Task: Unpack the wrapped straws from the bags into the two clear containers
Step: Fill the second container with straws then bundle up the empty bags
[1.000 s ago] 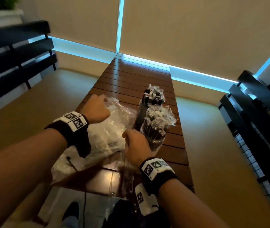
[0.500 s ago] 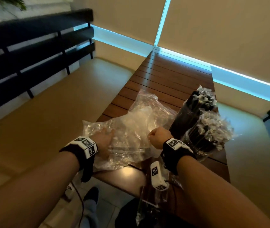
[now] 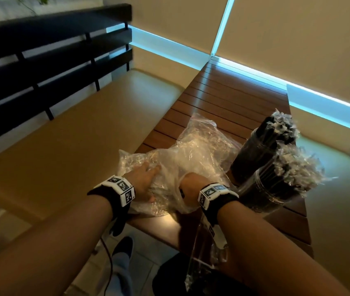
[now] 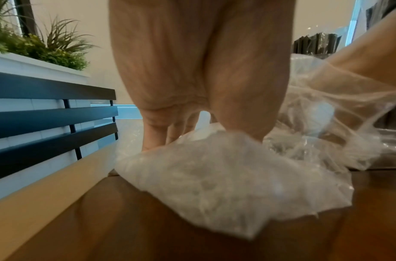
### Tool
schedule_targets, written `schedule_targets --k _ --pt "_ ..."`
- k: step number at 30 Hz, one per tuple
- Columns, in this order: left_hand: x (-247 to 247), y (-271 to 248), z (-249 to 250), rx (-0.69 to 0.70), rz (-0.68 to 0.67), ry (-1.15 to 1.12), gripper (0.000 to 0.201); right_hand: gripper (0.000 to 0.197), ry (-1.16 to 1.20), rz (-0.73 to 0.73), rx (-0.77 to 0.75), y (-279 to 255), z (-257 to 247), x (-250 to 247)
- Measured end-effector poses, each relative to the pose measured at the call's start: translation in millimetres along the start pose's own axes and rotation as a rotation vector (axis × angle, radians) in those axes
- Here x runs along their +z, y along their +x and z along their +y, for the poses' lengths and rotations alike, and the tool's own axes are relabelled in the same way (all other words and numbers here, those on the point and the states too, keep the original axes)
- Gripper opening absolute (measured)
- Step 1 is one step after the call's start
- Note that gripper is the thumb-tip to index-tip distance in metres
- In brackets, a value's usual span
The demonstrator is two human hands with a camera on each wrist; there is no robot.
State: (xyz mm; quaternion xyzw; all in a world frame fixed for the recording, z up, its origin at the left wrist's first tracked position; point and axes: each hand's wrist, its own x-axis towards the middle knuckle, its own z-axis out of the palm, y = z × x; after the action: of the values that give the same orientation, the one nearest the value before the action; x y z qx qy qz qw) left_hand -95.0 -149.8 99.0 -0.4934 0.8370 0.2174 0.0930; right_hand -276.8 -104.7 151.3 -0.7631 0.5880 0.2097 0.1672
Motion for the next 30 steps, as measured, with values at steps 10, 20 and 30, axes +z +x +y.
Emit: schedule_targets --k 10,20,30 --pt "4.4 0.0 -8.4 0.047 0.071 -0.037 0.109 0.027 -0.16 0.084 -0.057 -11.2 -4.7 -1.7" --pt "-3.8 -2.2 11.3 -0.067 0.128 -0.052 0.089 0.023 -0.514 0.265 0.07 -62.5 24.1 -89.8" --pt "-33.2 -18.7 51.5 -0.298 0.024 0.164 0.089 0.011 -0.274 0.531 0.435 -168.9 58.7 -172.3"
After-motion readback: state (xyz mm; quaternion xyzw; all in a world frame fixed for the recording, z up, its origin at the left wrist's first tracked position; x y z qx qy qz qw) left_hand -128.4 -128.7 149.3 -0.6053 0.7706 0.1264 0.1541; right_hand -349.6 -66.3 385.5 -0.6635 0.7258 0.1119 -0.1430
